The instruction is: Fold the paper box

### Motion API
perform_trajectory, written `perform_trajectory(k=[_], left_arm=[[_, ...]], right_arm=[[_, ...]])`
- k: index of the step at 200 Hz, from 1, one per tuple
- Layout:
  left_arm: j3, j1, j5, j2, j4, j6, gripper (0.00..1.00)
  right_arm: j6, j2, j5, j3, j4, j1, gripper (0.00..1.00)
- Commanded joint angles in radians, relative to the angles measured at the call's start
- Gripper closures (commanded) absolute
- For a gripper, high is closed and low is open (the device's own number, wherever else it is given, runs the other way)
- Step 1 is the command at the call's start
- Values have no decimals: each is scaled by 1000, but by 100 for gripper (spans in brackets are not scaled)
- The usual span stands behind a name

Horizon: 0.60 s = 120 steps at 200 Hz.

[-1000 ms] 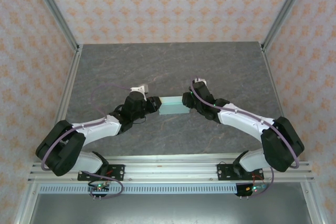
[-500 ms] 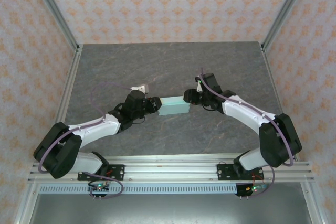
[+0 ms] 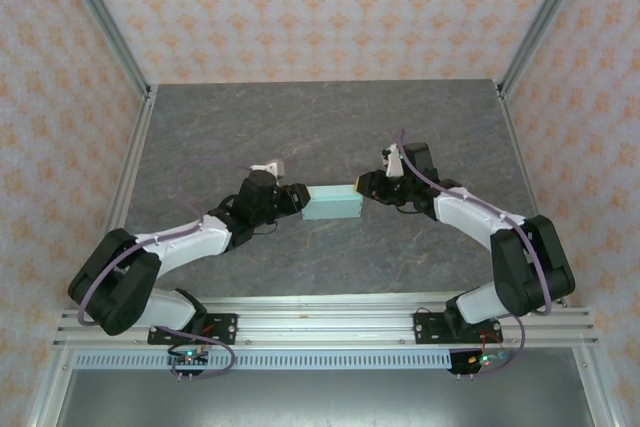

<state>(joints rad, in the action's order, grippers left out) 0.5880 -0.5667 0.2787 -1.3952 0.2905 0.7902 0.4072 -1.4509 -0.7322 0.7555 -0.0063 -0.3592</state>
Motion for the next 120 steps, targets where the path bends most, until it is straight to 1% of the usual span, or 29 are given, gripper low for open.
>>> perform_trajectory(k=[1,31,46,59,80,98,112,120], left_arm=[[-105,-9,63,-104,-215,7,67],[-152,-9,73,-117,-182,15,71],[-167,-8,84,-129,-156,25,73],[-171,-7,98,-140,-133,36,75],[-159,-3,115,-132,-115,48,78],[-131,-1,113,-111,-139,37,76],[-106,5,113,-95,-160,30,71],[-95,12,115,-84,-168,29,67]], right_arm=[[-18,-71,10,-121,-166,-14,73],[-34,-58,80,-199,-137,-15,77],[-33,-37,90,-208,-132,-18,78],[-28,-15,131,-211,-134,-19,80],[-19,-9,136,-204,-128,-18,81],[-14,-16,125,-182,-121,-19,82],[-11,-25,116,-157,-119,-19,82],[-10,-28,114,-144,-120,-20,82]])
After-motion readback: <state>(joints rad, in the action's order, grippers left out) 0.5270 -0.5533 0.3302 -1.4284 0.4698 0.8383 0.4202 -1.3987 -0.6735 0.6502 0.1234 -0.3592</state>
